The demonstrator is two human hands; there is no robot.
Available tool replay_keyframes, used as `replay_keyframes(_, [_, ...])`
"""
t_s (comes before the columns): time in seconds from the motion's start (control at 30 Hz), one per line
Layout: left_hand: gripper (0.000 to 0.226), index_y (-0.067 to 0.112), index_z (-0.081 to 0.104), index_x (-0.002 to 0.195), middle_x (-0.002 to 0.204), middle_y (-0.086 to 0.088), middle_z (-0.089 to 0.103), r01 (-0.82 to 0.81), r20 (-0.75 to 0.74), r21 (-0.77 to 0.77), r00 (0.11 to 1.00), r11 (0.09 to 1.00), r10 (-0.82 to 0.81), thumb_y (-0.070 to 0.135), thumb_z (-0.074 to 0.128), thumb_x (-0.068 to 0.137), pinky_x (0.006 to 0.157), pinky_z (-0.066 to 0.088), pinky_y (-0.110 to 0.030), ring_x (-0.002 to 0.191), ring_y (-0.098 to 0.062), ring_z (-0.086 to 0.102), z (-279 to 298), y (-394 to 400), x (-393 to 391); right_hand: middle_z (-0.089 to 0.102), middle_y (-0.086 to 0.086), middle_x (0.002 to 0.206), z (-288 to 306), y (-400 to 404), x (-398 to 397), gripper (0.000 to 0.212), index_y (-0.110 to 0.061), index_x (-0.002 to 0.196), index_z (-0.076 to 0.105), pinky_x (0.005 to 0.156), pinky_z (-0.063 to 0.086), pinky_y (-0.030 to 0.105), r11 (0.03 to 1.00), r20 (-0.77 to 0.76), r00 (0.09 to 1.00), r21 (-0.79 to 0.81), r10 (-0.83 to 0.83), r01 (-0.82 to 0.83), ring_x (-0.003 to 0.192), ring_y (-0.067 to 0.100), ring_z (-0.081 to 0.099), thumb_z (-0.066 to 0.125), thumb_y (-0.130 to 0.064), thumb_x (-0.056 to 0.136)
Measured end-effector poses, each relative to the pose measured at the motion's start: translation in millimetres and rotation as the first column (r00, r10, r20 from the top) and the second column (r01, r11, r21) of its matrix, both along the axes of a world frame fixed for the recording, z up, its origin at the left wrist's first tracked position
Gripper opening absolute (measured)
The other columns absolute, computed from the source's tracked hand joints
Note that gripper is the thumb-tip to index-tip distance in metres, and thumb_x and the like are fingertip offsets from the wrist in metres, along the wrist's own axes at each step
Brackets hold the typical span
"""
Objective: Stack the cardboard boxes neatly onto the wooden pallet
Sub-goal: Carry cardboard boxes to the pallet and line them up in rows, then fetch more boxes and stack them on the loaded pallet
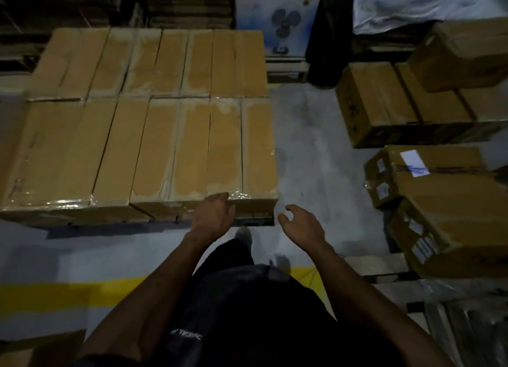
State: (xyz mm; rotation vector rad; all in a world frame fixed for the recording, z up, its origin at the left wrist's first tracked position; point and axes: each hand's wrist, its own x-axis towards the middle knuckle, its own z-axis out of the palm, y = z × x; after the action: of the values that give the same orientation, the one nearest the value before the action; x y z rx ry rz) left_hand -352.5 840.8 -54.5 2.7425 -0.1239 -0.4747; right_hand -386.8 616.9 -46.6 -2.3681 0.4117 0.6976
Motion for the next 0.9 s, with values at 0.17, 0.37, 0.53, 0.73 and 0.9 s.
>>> replay_keyframes(0.17, [0.044, 0.005, 0.05, 0.135, 0.134, -0.016, 0.057, 0.046, -0.001, -0.037, 0.999, 0.998, -0.046, 0.031, 0.045, 0.1, 0.097, 0.042, -0.038, 0.123, -0.031, 0.05, 25.7, 4.1, -1.5, 0.049, 0.007, 0.15, 25.6, -4.3, -2.3, 0.056, -0.018, 0.146, 0.047, 0.105, 0.043, 0.038, 0.997, 0.062, 0.995, -0.014, -0.074, 0.075, 0.134, 0.029, 0.048, 0.05, -0.049, 0.099])
replay_keyframes(0.37, [0.059, 0.006, 0.041, 0.145, 0.146, -0.015, 0.048, 0.074, -0.05, -0.012, 0.996, 0.997, -0.074, 0.041, 0.035, 0.099, 0.105, 0.039, -0.039, 0.132, -0.03, 0.045, 39.7, 27.3, 6.8, 0.045, 0.006, 0.152, 44.3, 12.2, 9.4, 0.06, -0.018, 0.15, 0.041, 0.108, 0.039, 0.037, 0.997, 0.091, 0.994, -0.049, -0.059, 0.064, 0.137, 0.028, 0.045, 0.05, -0.048, 0.099])
replay_keyframes(0.53, [0.074, 0.005, 0.039, 0.147, 0.148, -0.016, 0.045, -0.004, -0.076, -0.026, 0.997, 1.0, 0.002, 0.047, 0.023, 0.087, 0.106, 0.039, -0.039, 0.134, -0.031, 0.043, 36.2, 75.3, 16.1, 0.041, 0.004, 0.156, 45.1, 64.8, 47.2, 0.065, -0.022, 0.152, 0.036, 0.112, 0.038, 0.04, 0.997, 0.087, 0.995, -0.066, 0.052, -0.047, 0.14, 0.027, 0.041, 0.05, -0.052, 0.096])
replay_keyframes(0.73, [0.051, 0.005, 0.039, 0.146, 0.146, -0.015, 0.046, -0.235, -0.049, -0.031, 0.971, 0.971, 0.234, 0.033, 0.04, 0.103, 0.104, 0.036, -0.035, 0.132, -0.03, 0.044, 29.5, 176.1, 0.9, 0.038, 0.004, 0.157, 44.1, 175.9, 92.4, 0.068, -0.021, 0.153, 0.033, 0.111, 0.038, 0.041, 0.937, 0.056, 0.937, -0.086, 0.345, -0.34, 0.14, 0.028, 0.04, 0.049, -0.055, 0.097])
replay_keyframes(0.9, [0.058, 0.002, 0.065, 0.111, 0.105, -0.015, 0.068, -0.494, -0.066, -0.039, 0.869, 0.869, 0.491, 0.043, 0.032, 0.087, 0.077, 0.054, -0.038, 0.099, -0.034, 0.065, 35.3, 259.8, -34.1, 0.035, 0.004, 0.159, 44.7, 284.2, 115.8, 0.068, -0.021, 0.154, 0.031, 0.113, 0.035, 0.041, 0.801, 0.048, 0.801, -0.092, 0.597, -0.591, 0.143, 0.028, 0.036, 0.049, -0.053, 0.097])
